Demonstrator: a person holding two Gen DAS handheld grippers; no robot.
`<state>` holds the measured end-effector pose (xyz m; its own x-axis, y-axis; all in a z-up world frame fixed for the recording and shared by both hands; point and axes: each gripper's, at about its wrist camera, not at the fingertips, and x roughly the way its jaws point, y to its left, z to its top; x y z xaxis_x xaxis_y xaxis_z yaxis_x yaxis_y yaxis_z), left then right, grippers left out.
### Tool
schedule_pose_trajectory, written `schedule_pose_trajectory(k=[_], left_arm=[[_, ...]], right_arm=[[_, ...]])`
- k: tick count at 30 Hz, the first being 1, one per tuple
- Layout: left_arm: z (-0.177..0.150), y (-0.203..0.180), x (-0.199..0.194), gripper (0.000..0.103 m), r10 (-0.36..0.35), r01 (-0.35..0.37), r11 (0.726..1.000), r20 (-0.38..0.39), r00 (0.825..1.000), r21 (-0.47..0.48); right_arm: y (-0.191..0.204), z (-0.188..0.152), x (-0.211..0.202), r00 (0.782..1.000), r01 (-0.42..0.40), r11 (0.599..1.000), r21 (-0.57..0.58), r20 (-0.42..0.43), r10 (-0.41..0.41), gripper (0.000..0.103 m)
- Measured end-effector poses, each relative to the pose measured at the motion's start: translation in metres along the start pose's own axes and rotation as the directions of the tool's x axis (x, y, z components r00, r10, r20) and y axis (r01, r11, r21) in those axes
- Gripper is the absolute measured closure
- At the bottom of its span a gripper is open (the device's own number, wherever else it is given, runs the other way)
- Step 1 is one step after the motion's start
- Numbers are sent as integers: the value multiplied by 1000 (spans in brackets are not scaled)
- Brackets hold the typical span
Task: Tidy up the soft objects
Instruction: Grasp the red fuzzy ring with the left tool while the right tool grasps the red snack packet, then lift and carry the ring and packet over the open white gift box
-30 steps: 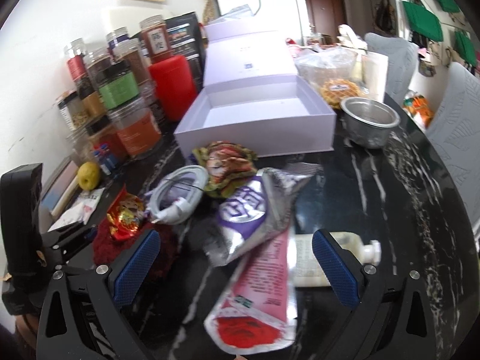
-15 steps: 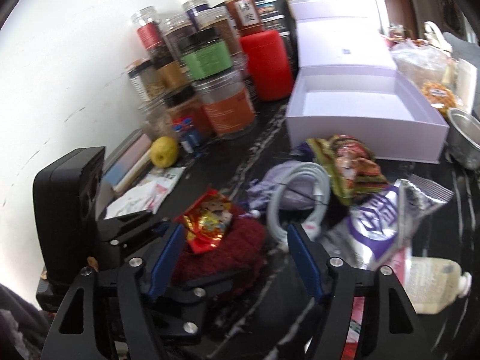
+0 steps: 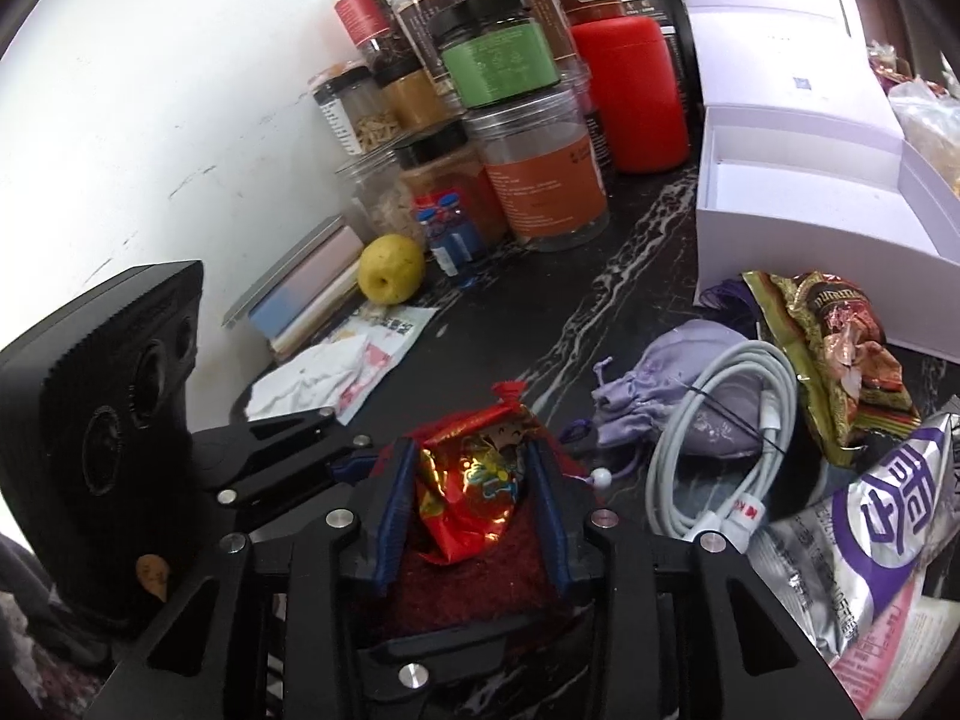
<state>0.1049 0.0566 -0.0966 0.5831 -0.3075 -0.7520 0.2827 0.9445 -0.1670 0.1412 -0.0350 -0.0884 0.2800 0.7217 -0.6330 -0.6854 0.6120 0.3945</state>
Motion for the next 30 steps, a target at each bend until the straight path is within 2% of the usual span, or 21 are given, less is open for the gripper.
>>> schedule_pose_trajectory(k=[3,10,15,30], left_arm=[[1,1,-1,28,-16,16,1000,0,1000,-10],[3,-11,-2,28,-17,17,999,4,1000,39],[6,-16,-2,28,-28,28,999,0,1000,41],[26,-43,-18,28,-44,39,997,68,997,65]], right_arm=[[-4,-1,-8,1000,-6,999,35,28,5,70],[-17,-6,-39,992,16,992,125,123,-31,70],[-26,-14,-68,977,83,983,164,183,-113,70],[-44,-43,-117,947,155,953,261,237,-219,70]])
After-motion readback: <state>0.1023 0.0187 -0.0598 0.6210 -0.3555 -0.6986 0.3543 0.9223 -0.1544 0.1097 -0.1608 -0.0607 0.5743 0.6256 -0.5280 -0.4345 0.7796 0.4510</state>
